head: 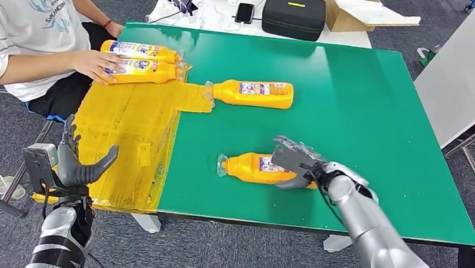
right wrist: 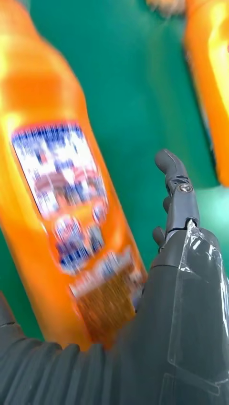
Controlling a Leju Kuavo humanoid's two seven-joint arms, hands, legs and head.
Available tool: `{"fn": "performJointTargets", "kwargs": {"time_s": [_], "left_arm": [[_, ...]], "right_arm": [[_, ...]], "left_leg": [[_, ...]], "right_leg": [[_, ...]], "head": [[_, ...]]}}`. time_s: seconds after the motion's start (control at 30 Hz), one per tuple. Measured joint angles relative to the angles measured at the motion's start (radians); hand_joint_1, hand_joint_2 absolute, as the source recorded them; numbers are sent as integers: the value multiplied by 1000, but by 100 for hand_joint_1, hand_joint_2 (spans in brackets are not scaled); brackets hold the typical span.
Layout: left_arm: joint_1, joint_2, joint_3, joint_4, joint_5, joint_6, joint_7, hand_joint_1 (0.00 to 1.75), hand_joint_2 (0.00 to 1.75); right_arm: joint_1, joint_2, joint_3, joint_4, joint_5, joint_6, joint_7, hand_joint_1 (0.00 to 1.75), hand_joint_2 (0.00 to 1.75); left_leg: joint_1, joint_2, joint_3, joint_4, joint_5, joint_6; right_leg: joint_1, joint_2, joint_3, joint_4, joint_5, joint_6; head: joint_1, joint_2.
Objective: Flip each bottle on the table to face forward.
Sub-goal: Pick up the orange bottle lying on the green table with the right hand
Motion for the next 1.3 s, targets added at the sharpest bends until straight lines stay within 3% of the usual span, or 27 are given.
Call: {"fn": "performJointTargets", "kwargs": {"time_s": [0.2, 0.4, 0.63, 0.9, 1.03, 1.3], "left_arm": [[-14, 1, 1, 28, 16, -22, 0, 0, 175], [-33, -2, 1, 67, 17, -31, 0, 0, 175], [-62, -11, 0, 119, 15, -37, 0, 0, 175], [-85, -19, -2, 160, 14, -38, 0, 0, 175], [-88, -20, -2, 173, 15, -38, 0, 0, 175], [-88, -20, -2, 178, 17, -43, 0, 0, 175]], "right_arm": [[-92, -84, 103, 6, 3, 161, 54, 0, 175], [-142, -112, 225, 17, 0, 198, 82, 0, 175], [-147, -73, 353, 88, 4, 125, 90, 0, 175], [-172, -1, 429, 184, 10, 68, 93, 5, 175], [-173, 24, 452, 217, 12, 36, 95, 171, 175], [-173, 30, 457, 237, -29, -28, 80, 175, 175]], "left_leg": [[0, 0, 0, 0, 0, 0], [0, 0, 0, 0, 0, 0], [1, 0, 1, 0, 0, 0], [1, 1, 7, 0, 0, 0], [1, 1, 9, 0, 0, 0], [1, 2, 11, 0, 0, 0]], "right_leg": [[0, 0, 0, 0, 0, 0], [0, 0, 0, 0, 0, 0], [1, 0, 0, 0, 0, 0], [1, 0, 6, 0, 0, 0], [1, 0, 7, 0, 0, 0], [1, 2, 9, 0, 0, 0]], "head": [[0, 0], [0, 0], [0, 0], [0, 0], [0, 0], [0, 0]]}}
